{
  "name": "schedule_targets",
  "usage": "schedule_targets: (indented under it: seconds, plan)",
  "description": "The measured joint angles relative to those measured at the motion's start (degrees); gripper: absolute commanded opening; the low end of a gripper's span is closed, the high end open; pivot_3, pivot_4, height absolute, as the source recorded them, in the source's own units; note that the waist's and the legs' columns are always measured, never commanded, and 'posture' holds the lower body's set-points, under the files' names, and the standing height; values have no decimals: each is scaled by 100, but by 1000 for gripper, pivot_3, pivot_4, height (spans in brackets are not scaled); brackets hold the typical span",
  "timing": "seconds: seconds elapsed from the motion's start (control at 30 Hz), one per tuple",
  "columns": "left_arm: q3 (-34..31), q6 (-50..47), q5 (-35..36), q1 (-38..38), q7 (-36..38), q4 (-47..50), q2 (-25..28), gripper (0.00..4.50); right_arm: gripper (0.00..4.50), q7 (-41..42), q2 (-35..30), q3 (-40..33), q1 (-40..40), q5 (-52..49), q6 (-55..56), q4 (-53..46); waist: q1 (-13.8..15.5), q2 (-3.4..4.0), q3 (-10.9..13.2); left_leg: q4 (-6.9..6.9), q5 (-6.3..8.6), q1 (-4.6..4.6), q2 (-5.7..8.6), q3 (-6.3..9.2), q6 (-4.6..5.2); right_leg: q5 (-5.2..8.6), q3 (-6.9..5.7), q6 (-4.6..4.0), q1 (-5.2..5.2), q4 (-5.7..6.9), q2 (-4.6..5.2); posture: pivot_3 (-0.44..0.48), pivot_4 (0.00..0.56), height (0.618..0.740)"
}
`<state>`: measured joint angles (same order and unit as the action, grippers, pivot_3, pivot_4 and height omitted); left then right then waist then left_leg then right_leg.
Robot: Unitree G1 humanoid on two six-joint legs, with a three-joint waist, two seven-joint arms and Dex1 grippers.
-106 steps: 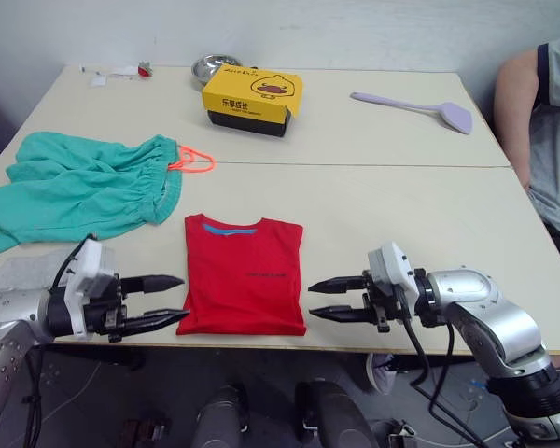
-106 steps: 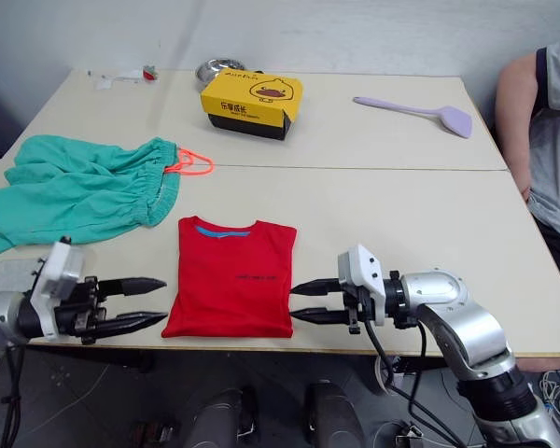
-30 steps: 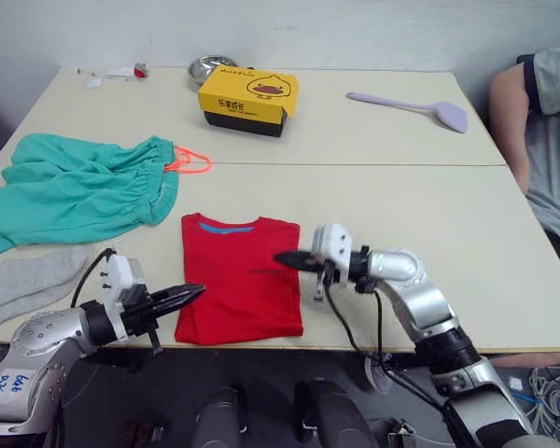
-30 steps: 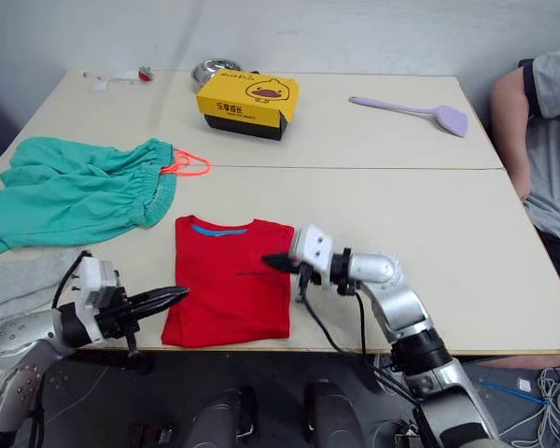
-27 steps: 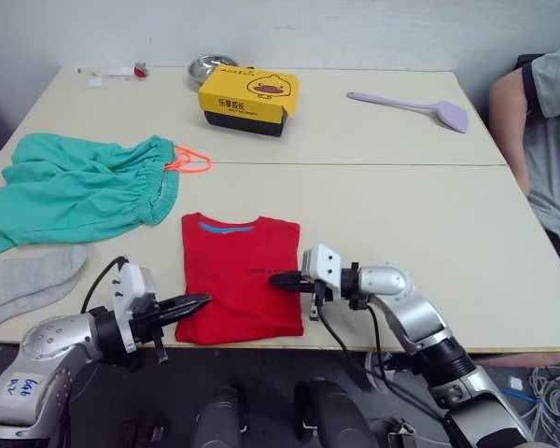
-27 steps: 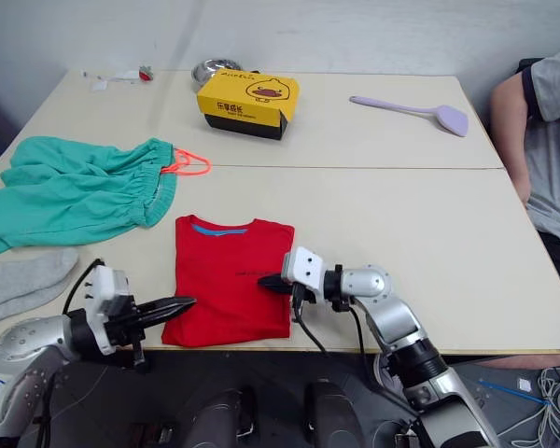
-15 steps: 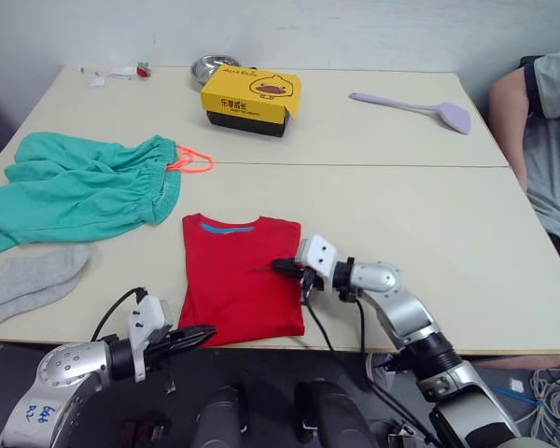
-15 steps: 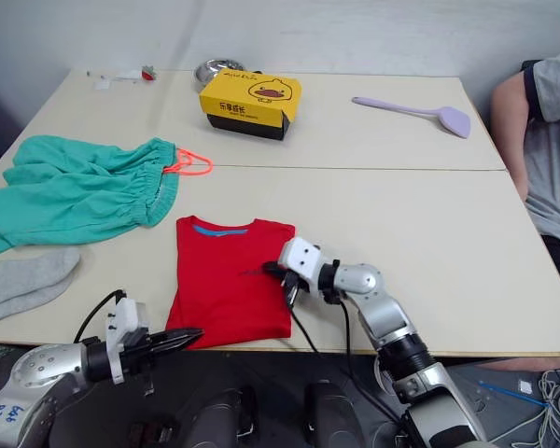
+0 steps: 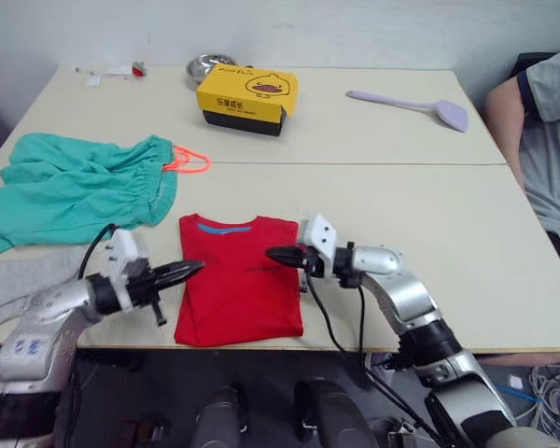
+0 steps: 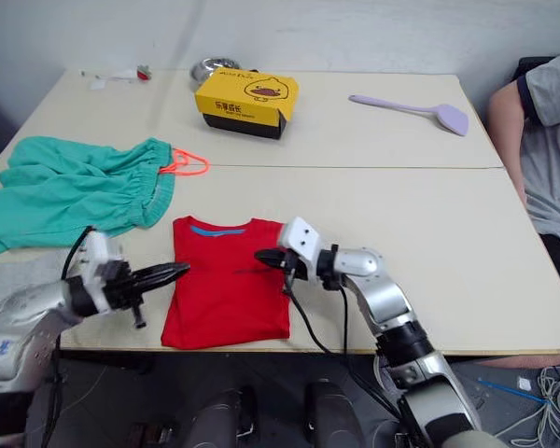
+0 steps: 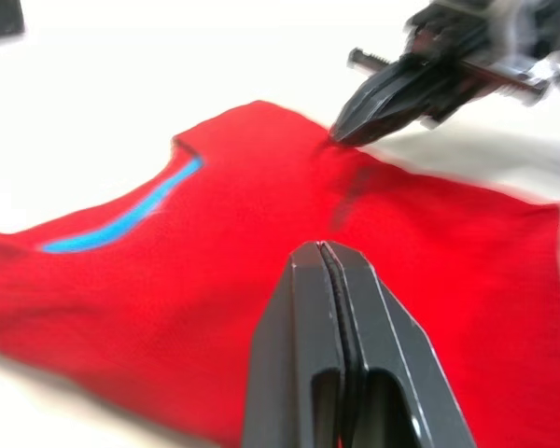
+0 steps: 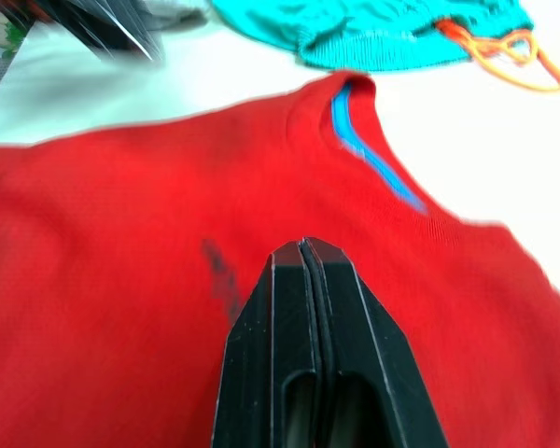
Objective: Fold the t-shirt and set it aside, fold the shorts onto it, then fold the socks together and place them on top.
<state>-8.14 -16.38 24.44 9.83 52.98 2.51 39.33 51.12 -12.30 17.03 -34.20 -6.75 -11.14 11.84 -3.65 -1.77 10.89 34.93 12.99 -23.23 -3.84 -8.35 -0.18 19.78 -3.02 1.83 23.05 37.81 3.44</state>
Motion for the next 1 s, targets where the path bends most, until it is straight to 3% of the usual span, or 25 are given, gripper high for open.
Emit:
schedule_targets:
  seconds: [0.17, 0.3, 0.4, 0.5, 0.6, 0.73, 0.87, 0.97, 1.0]
  plan:
    - [252, 335, -529, 400, -314, -793, -248, 12, 0, -578, 364, 28, -440, 360, 315, 1185, 11, -2, 0, 3, -13, -13, 1, -9, -20, 1, 7, 3, 16, 1, 2, 0, 150, 740]
    - [247, 453, -574, 422, -374, -823, -294, 12, 0, -1169, 398, -248, -655, 496, 703, 1699, 20, -3, -1, 9, -13, -19, 1, -12, -21, 1, 11, 4, 23, 6, 2, 0, 150, 740]
    - [183, 546, -571, 421, -455, -824, -356, 12, 0, -1401, 301, -514, -579, 492, 830, 1751, 24, -3, -1, 9, -15, -18, 1, -12, -23, 1, 11, 4, 23, 11, 3, 0, 150, 740]
    - [-125, 814, -195, 311, -240, -761, -553, 182, 0, -1189, 149, -976, -16, -38, 772, 1140, 43, -3, -1, 7, -15, -20, 0, -10, -23, 1, 9, 5, 22, 9, 2, 0, 150, 740]
    - [-284, 718, 282, -21, 137, -265, -518, 861, 566, -732, -280, -1387, 506, -1040, -357, -68, 34, -2, -1, 6, -11, -27, 1, -10, -20, 3, 14, 10, 25, 6, 3, 0, 150, 740]
    - [-436, 635, 615, -405, 602, 384, -192, 2174, 1926, -517, -1161, -1871, 622, -2015, -2149, -1147, 14, -2, -1, 4, 0, -9, -1, -9, -2, 3, 16, 9, 17, 12, 2, 0, 150, 740]
    - [-478, 663, 728, -829, 1136, 912, 187, 3484, 3360, -574, -1900, -2285, 629, -3325, -4960, -1595, 27, -1, -1, -5, 3, -2, -3, -2, -14, 6, 11, -10, 16, 15, 2, 0, 150, 740]
    - [-466, 603, 793, -1000, 1378, 1102, 341, 4455, 4425, -830, -1987, -2158, 512, -3745, -6617, -1610, 10, -1, -1, -4, 3, -6, -5, -3, -13, 5, 13, -16, 21, 13, 2, 0, 150, 740]
    - [-479, 567, 812, -1026, 1404, 1120, 365, 4485, 4470, -888, -1967, -2163, 463, -3792, -6818, -1631, 11, 0, -1, -4, 0, -8, -5, -3, -9, 5, 13, -16, 23, 13, 2, 0, 150, 740]
